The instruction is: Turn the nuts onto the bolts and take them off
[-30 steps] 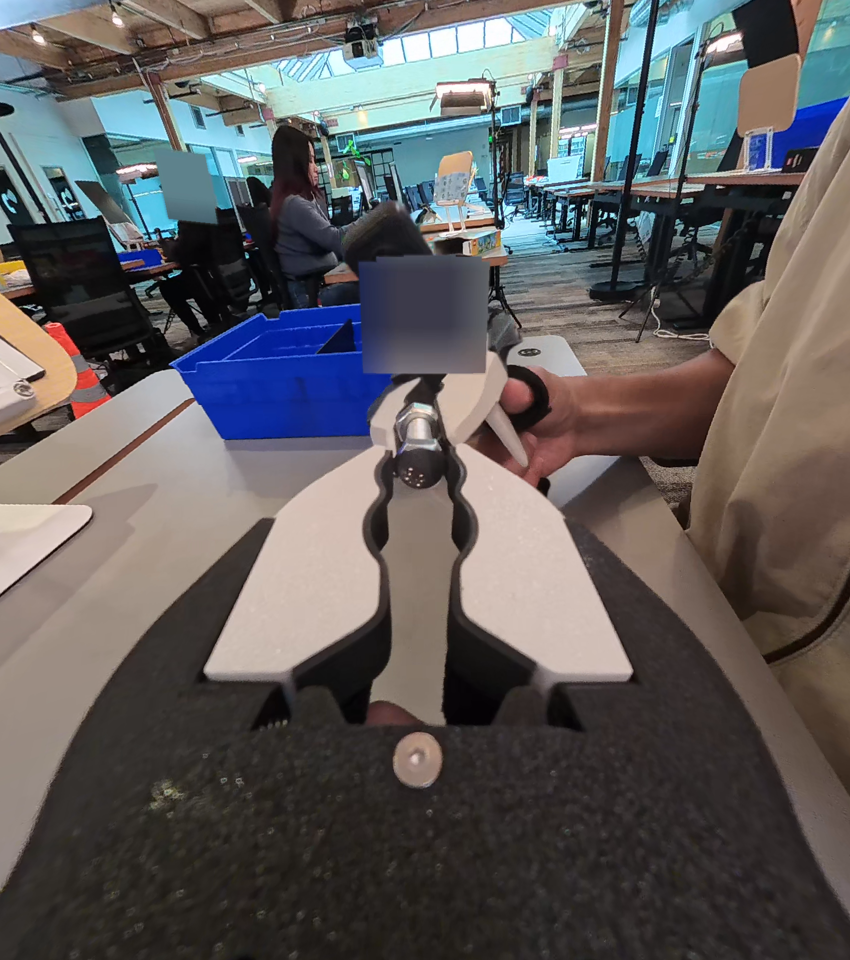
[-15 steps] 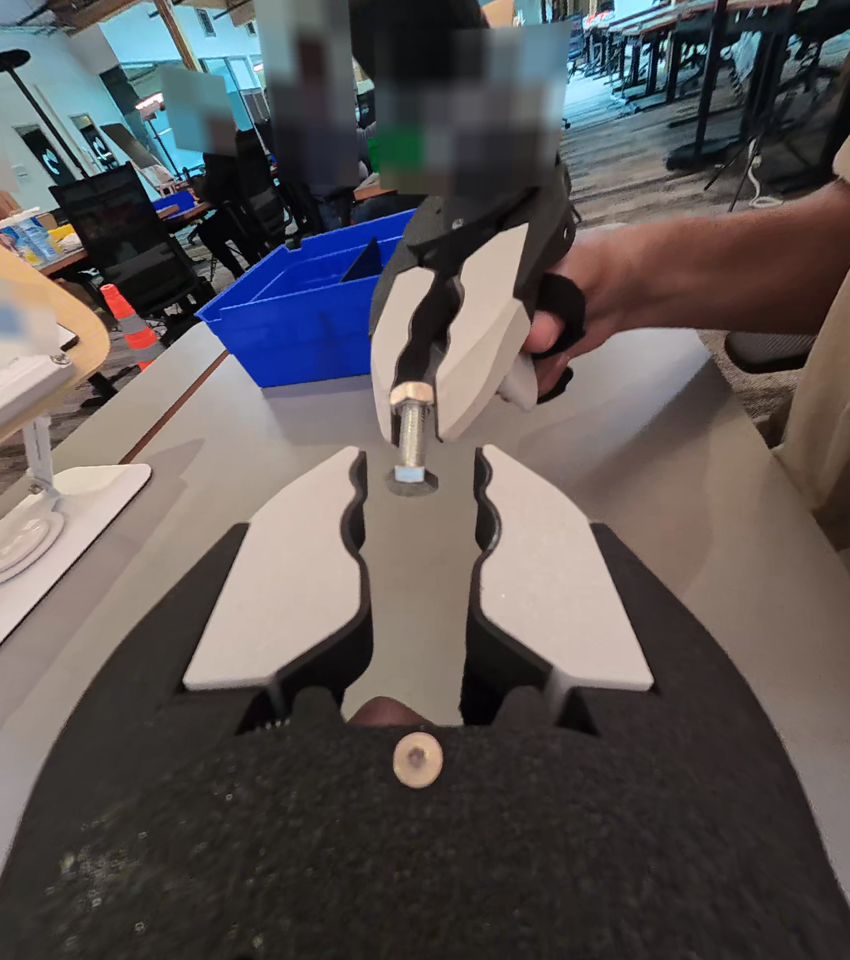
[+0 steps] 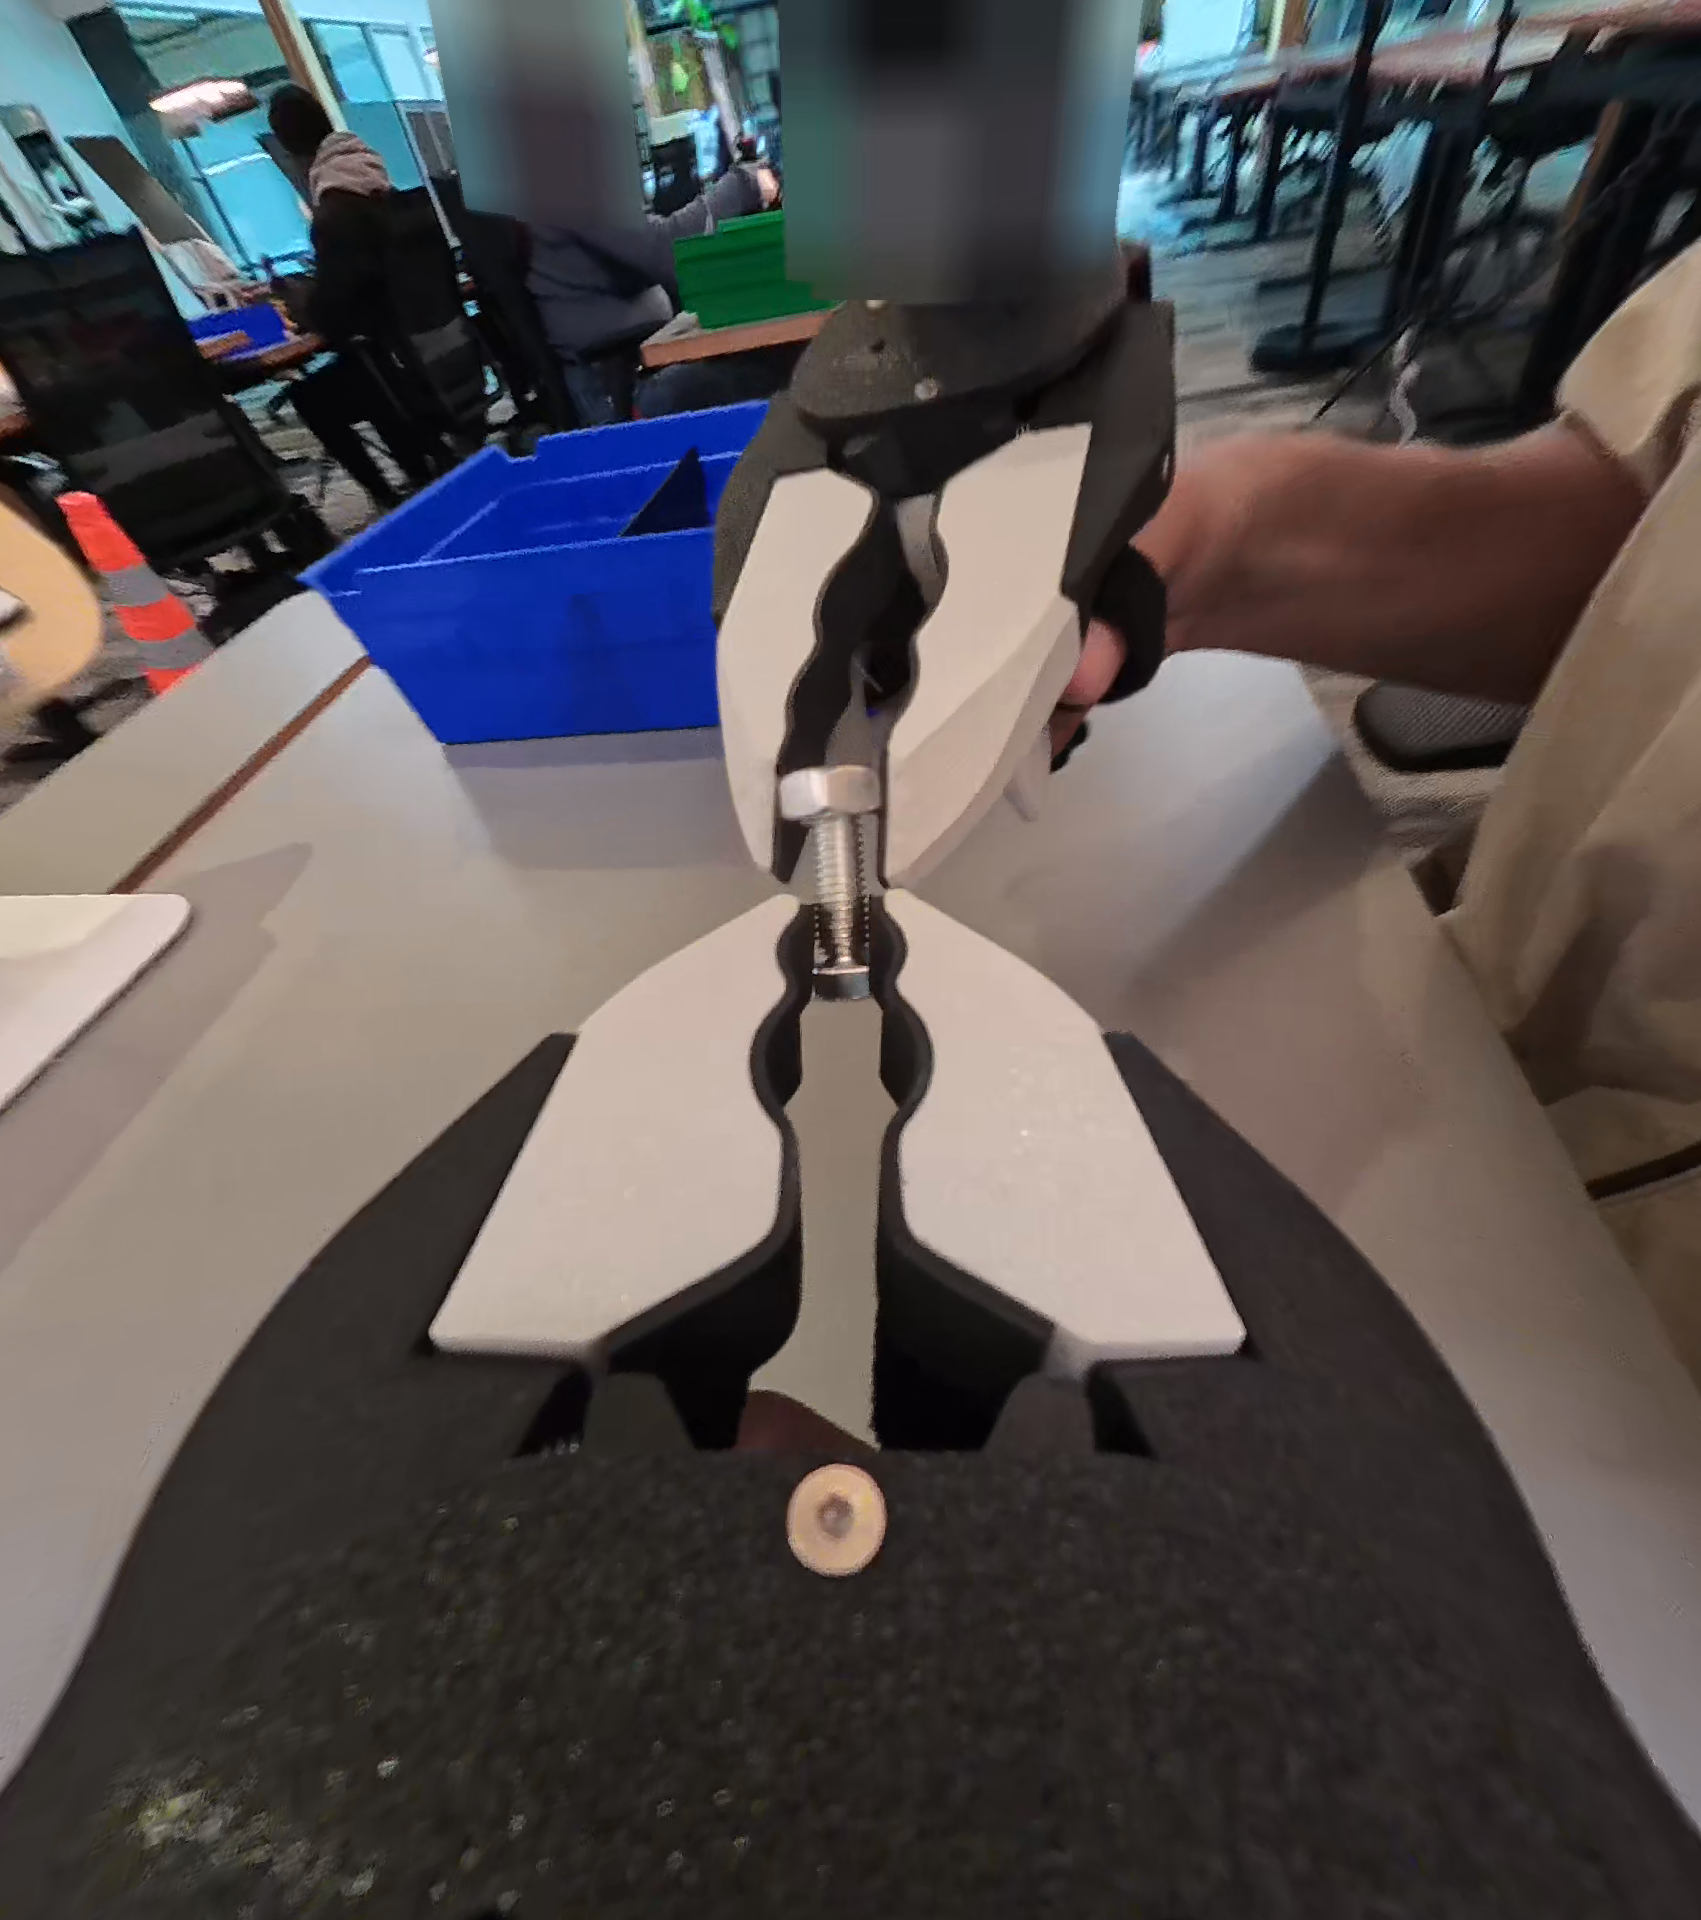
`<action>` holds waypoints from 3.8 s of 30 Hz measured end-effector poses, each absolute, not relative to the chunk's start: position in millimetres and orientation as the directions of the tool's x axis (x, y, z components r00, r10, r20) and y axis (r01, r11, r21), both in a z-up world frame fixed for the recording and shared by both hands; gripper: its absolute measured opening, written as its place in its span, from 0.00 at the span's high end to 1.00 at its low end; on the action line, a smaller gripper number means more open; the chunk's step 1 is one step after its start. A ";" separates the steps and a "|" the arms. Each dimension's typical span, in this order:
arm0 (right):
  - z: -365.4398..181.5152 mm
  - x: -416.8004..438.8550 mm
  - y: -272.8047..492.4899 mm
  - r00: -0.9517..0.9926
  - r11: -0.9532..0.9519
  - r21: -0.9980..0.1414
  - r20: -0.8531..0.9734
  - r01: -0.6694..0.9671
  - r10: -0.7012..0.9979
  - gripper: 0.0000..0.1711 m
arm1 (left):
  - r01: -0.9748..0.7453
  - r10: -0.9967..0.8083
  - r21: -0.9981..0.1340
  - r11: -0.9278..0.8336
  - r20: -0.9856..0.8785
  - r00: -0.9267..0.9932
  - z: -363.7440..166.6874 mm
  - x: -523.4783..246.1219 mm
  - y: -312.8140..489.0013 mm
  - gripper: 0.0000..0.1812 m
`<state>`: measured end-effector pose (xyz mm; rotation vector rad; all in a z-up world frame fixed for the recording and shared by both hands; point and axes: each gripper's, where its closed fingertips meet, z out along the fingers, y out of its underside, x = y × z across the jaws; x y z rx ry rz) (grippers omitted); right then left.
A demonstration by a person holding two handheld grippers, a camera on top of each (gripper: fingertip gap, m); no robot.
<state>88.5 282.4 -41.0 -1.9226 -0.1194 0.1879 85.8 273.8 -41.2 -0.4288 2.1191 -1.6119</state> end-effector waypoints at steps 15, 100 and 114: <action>-14.6 79.2 287.3 0.932 -0.196 -0.980 -0.099 -0.031 0.348 0.82 | -0.201 -0.310 -0.977 -0.072 0.213 -0.926 -18.2 73.6 268.7 0.95; -44.6 116.5 270.6 0.973 -0.257 -0.946 -0.223 -0.200 0.064 0.77 | -0.198 -0.503 -0.980 0.004 0.169 -0.848 -38.7 104.7 289.7 0.95; -129.6 62.0 252.2 0.982 -0.597 -0.802 0.097 -0.018 -0.160 0.70 | -0.169 -0.948 -0.985 -0.019 0.071 -0.311 -54.1 94.2 345.6 0.95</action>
